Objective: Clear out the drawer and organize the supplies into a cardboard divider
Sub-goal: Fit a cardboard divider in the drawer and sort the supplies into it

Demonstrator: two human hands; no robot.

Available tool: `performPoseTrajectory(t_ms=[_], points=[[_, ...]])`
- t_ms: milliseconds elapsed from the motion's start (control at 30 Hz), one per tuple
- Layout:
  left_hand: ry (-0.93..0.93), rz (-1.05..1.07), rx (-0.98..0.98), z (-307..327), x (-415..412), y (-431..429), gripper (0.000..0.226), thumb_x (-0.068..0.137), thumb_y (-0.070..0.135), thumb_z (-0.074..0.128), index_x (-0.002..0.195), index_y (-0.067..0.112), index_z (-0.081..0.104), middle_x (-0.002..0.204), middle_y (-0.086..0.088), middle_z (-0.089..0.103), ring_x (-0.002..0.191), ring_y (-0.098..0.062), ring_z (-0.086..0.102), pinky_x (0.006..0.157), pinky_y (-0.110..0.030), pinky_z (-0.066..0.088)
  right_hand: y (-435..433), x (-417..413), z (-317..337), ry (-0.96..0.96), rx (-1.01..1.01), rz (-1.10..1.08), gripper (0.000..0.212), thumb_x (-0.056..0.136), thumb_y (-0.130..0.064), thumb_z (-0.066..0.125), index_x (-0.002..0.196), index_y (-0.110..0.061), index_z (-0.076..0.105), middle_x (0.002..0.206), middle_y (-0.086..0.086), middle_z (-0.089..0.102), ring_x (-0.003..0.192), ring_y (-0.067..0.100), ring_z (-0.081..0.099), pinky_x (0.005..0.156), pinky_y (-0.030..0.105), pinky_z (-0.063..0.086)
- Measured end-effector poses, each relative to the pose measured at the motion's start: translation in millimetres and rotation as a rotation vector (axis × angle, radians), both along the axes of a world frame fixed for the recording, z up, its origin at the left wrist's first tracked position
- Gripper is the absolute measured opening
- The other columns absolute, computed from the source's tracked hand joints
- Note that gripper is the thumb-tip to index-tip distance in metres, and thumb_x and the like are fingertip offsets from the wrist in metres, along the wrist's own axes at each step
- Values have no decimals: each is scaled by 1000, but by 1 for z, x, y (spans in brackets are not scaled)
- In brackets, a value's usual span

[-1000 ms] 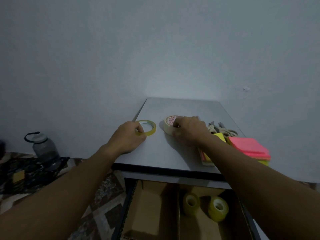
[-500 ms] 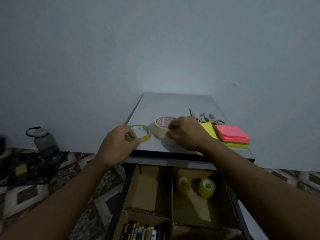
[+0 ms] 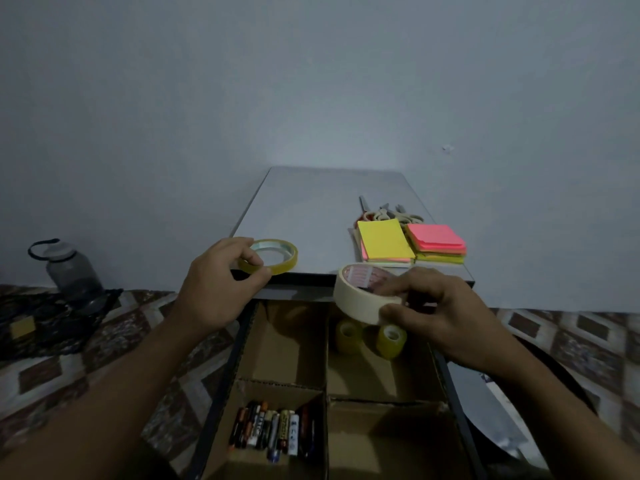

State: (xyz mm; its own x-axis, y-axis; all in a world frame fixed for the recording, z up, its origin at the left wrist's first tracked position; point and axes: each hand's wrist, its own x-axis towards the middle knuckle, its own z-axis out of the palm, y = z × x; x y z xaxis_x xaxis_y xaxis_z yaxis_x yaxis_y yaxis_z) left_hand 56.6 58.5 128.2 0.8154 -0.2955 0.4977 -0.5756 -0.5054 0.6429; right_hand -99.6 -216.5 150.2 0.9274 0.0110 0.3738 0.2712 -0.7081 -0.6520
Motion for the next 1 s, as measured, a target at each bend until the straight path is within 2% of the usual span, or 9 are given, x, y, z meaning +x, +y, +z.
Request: performPoseTrajectory(t_ms=[133,200,267,400,600,667,767,900,1000], points=[[-15,-11,0,-2,-6,2,13,79,15,81,84,14,68,125,-4,64,117,-13,56,97,-26,39,-9,-11,-10,237,10,41,13,83,-24,75,94,-31,72,101,-19,67,95,7,62,79,34,56],[-31,-20,-8,-4,-8,3,13,78,14,81,83,15,69,124,-4,64,118,-15,58,98,-28,42,-10,-13,-23,326,-40,24,12,84,-22,74,93,-30,72,101,-22,65,95,1,61,81,30,56],[-45,-40,-15,-7,-13,3,14,78,14,81,84,16,69,122,-2,64,117,-15,58,98,-31,44,-11,-13,-38,390,-76,-9,10,84,-24,73,91,-31,71,100,-20,64,92,-3,61,82,27,56],[-55,-69,-32,-13,-24,-1,13,80,15,81,85,16,68,119,4,62,112,-5,55,95,-24,42,-14,-3,-67,508,-218,-65,9,84,-33,73,93,-35,72,98,-17,66,89,-4,61,85,28,54],[-17,-92,-53,-22,-36,-11,12,81,18,78,85,18,67,121,5,62,114,-8,56,97,-34,47,-8,8,-90,576,-346,-73,26,84,-47,70,105,-33,74,103,-8,72,90,3,65,81,23,52],[-10,-108,-60,-25,-43,-14,11,81,19,79,84,20,68,122,7,62,114,-4,55,95,-32,48,-5,11,-96,602,-387,-73,31,83,-50,69,106,-31,76,102,-5,73,91,6,65,83,25,53],[8,-134,-73,-31,-52,-17,11,81,22,78,84,23,68,122,11,60,116,4,53,92,-26,48,-2,13,-98,619,-475,-39,22,89,-37,66,108,-30,75,109,-4,72,98,10,65,86,25,51],[4,-169,-82,-40,-67,-23,11,81,23,78,87,22,69,120,13,60,108,9,54,81,-4,41,-4,16,-100,634,-529,-43,23,91,-28,63,110,-24,74,110,1,72,100,15,65,86,29,52],[27,-190,-58,-49,-77,-32,12,80,25,79,87,23,69,117,15,60,107,7,54,80,-2,41,-7,14,-103,599,-487,-102,22,91,-29,61,108,-23,73,105,2,72,92,14,67,82,30,56]])
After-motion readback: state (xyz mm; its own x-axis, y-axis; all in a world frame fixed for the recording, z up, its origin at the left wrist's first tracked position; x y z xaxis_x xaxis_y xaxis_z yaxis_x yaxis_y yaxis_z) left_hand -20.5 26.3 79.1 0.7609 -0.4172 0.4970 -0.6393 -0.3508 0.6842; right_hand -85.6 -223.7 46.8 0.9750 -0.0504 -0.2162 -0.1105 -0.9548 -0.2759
